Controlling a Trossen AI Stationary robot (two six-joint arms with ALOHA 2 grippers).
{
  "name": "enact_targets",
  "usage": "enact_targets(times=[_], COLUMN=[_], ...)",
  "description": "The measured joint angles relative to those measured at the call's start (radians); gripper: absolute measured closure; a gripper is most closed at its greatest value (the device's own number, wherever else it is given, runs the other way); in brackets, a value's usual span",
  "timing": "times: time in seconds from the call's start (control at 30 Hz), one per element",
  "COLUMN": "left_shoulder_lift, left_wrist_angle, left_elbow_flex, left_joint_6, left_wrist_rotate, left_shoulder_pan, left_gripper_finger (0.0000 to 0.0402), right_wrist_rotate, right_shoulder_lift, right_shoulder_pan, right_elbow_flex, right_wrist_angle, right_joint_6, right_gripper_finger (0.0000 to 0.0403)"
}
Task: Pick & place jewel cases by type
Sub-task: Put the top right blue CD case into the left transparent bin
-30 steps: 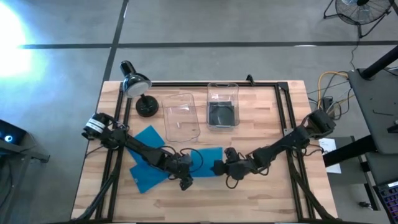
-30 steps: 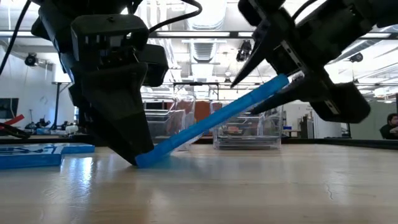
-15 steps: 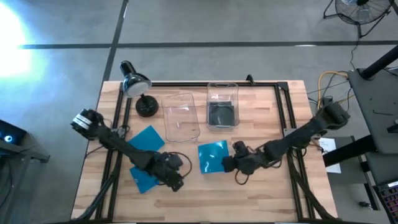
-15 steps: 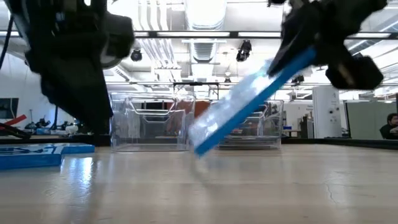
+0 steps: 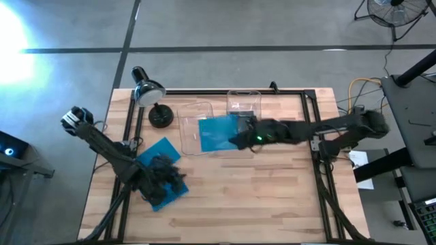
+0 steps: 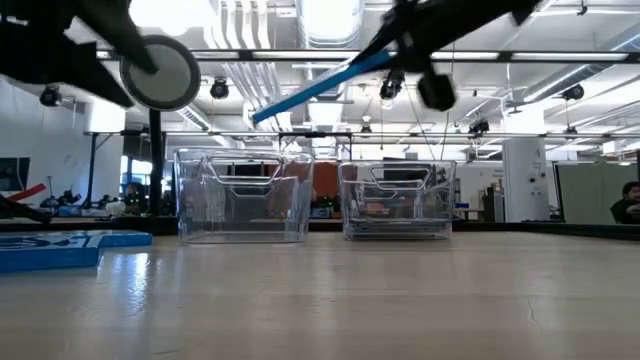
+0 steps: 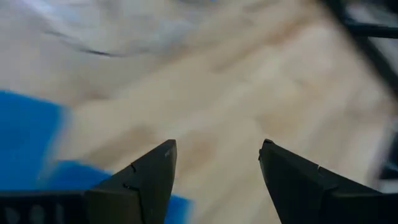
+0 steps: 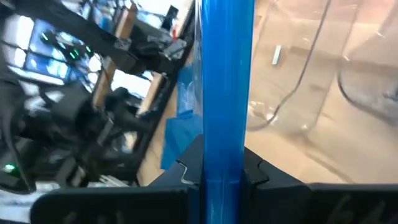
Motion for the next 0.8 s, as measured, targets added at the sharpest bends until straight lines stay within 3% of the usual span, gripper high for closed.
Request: enact_targets(times=[0.17, 0.27, 0.8], left_shoulder_lift=[-0.07, -0.106, -0.252], left_wrist_angle=[-0.383, -0.496, -0.262], left_elbow_flex=[-0.002, -0.033, -0.278], left_joint_6=[-0.181, -0.219, -0.143], left_wrist_rotate=[-0.002, -0.004, 0.03], left_shoulder_pan=[0.029, 0.068, 0.115], left_gripper_finger=[0.0188, 0.0188, 0.0188], right_wrist_rotate=[-0.163, -0.26, -0.344], right_shoulder_lift=[0.203, 0.336, 0.799], right_shoulder_pan=[-0.107, -0.155, -0.284], right_elbow_flex=[0.18, 0.324, 1.185], right_wrist_angle=[-0.013, -0.107, -1.097], right_joint_6=[-0.106, -0.207, -1.011], right_gripper_finger=[0.0378, 0.0376, 0.0371])
